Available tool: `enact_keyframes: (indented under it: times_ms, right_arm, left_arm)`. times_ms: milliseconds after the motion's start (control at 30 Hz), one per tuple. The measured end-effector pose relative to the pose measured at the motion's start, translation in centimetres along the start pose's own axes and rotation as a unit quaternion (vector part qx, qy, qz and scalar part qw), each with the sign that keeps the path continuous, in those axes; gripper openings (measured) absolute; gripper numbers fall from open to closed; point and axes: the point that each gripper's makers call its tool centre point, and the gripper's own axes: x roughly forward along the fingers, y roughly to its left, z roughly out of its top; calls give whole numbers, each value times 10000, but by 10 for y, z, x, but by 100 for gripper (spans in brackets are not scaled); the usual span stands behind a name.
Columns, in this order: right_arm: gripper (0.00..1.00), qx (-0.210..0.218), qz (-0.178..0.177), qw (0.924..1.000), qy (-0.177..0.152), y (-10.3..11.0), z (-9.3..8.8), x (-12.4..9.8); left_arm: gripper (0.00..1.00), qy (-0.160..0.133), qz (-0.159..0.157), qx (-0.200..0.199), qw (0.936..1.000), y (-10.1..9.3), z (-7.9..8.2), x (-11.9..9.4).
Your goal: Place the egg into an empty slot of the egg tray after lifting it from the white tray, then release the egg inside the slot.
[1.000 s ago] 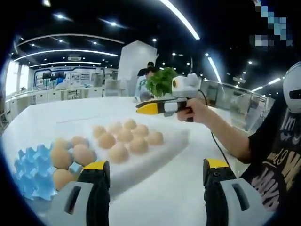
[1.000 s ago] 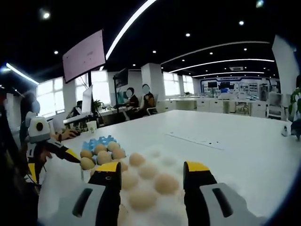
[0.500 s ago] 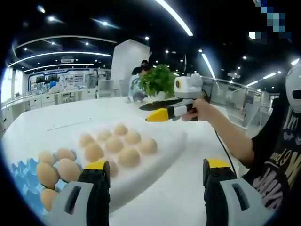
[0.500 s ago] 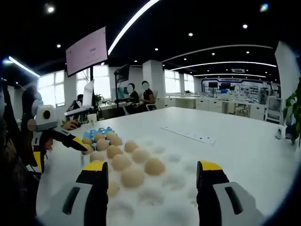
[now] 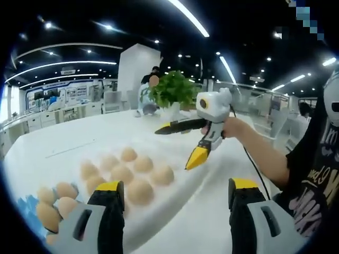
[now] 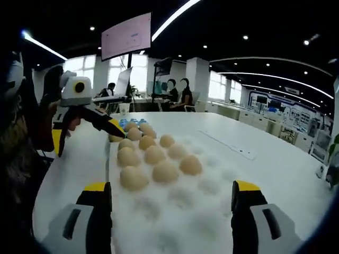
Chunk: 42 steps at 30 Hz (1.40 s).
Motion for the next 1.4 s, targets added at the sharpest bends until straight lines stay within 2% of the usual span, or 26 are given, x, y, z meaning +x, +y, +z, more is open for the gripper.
enact_keyframes:
  times_ms: [133,233,433,533,667,767,867,1000,1100,1233,1333,1367,1400]
  right_arm:
    - [97,-146,27,9996,245,4,-14,1]
    - [96,-23,-37,9997,230,-3,-18,-2]
    - [96,144,-198,9997,15,-14,-14,-10]
    - [96,165,-266,9994,119,-17,-20,-9]
    - [96,204,-243,9994,152,-17,-23,-8]
    - [96,233,-240,9993,146,-18,-24,-8]
    - [96,285,-243,9992,149,-19,-25,-8]
    - [96,309,-244,9991,156,-19,-25,-7]
    - [96,354,-237,9990,154,-19,-26,-7]
    - [96,371,-235,9989,160,-18,-26,-6]
    - [96,434,-229,9987,157,-19,-27,-6]
    - [96,463,-228,9985,163,-19,-28,-5]
    - [96,485,-228,9984,170,-18,-28,-5]
  left_arm:
    - [81,62,-33,101,9999,2,3,6]
    - [81,65,-67,109,9999,2,7,10]
    - [76,144,-184,305,9993,4,13,22]
    - [72,90,-198,418,9989,9,20,27]
    - [72,246,-166,734,9969,7,22,38]
    - [65,416,-210,872,9951,10,18,44]
    - [57,467,-179,789,9956,8,16,50]
    - [55,514,-177,750,9957,7,11,56]
    - [52,745,-210,772,9940,3,0,62]
    - [47,879,-246,685,9935,7,-7,64]
    - [38,1208,-199,755,9896,11,-19,69]
    - [37,1135,-196,877,9895,12,-17,71]
    - [37,1144,-188,819,9899,12,-17,73]
